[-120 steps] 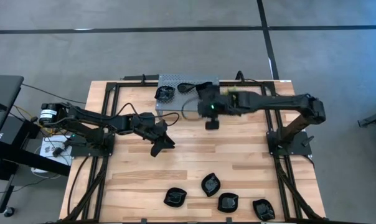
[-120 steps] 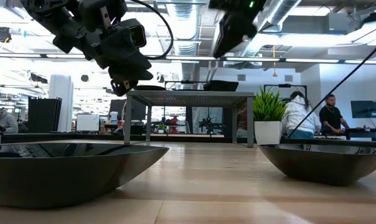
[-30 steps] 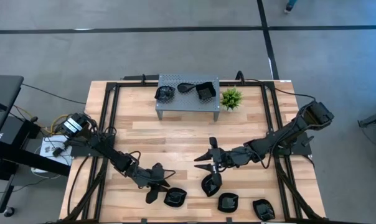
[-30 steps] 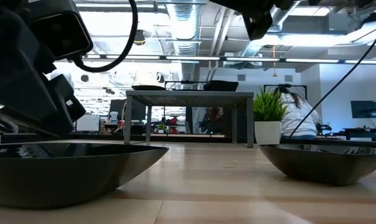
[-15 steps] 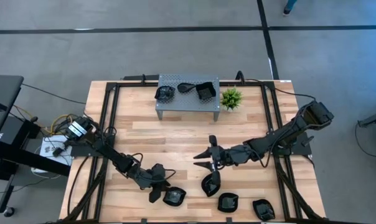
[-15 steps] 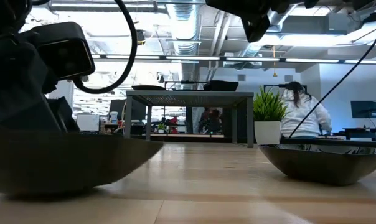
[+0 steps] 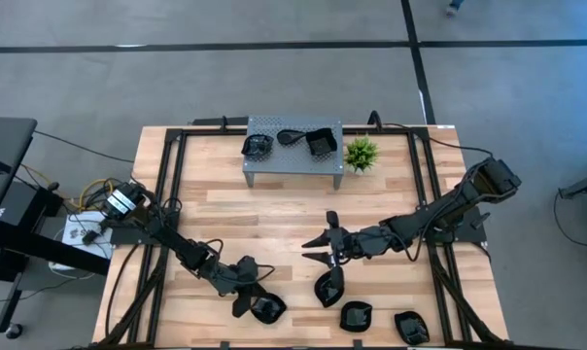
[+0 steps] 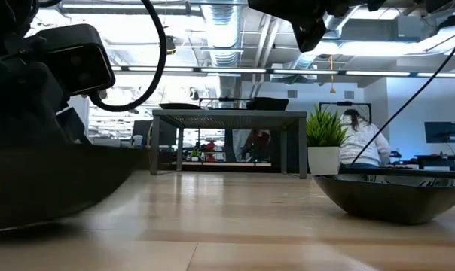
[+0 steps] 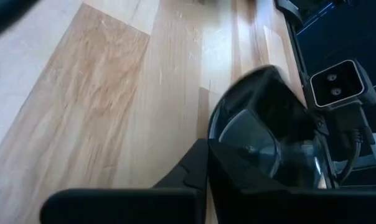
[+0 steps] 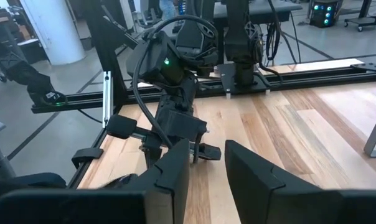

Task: Pick & Place Mini shaped plates
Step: Stack the leaf-shaped plate on top of the leaf-shaped plate on the shelf

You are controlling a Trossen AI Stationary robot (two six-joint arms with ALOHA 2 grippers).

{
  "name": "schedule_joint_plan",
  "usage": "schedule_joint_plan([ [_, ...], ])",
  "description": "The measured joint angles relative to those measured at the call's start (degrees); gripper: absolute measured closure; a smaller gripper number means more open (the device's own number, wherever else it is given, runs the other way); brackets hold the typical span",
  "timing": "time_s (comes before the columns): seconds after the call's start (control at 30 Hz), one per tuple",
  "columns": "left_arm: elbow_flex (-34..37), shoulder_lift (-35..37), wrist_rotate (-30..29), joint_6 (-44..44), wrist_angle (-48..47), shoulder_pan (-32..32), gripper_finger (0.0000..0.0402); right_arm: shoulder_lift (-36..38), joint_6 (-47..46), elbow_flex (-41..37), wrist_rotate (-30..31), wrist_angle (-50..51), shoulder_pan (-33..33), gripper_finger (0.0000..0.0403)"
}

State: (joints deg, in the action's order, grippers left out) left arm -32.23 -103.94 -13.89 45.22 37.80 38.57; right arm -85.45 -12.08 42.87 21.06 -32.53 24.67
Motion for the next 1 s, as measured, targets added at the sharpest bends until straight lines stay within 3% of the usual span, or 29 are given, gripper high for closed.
schedule_joint_plan([
  [0.13, 0.0, 0.4, 0.1, -0.1, -0.1, -0.1, 0.0395, 0.0, 0.0, 0.0, 0.0, 0.0, 0.0, 0.0305],
  [0.27, 0.2, 5.6, 0.2, -1.4, -1.0, -2.0, 0.0397, 0.0, 0.0, 0.0, 0.0, 0.1, 0.0, 0.0305],
  [0.37, 0.2, 13.8, 0.2, -5.1, -8.0, -4.9, 0.0397, 0.0, 0.0, 0.0, 0.0, 0.0, 0.0, 0.0305],
  [0.47, 0.2, 23.7, 0.1, -7.6, -21.1, -9.8, 0.0397, 0.0, 0.0, 0.0, 0.0, 0.0, -0.5, 0.0305],
  [0.6, 0.2, 37.4, 0.2, -12.2, -34.9, -19.1, 0.0397, 0.0, 0.4, 0.0, 0.0, -0.1, -1.6, 0.0305],
  [0.77, 0.2, 52.5, 3.5, -18.1, -42.0, -34.7, 0.0397, -0.1, 0.4, 0.0, 0.0, 0.1, -2.8, 0.0305],
  [0.87, 0.1, 57.6, 8.0, -20.8, -43.3, -44.7, 0.0398, -0.1, 0.4, 0.0, 0.0, 0.2, -3.3, 0.0305],
  [1.0, -0.3, 58.7, 15.6, -21.9, -43.4, -57.5, 0.0398, -0.1, 0.4, 0.0, 0.0, 0.3, -4.0, 0.0305],
])
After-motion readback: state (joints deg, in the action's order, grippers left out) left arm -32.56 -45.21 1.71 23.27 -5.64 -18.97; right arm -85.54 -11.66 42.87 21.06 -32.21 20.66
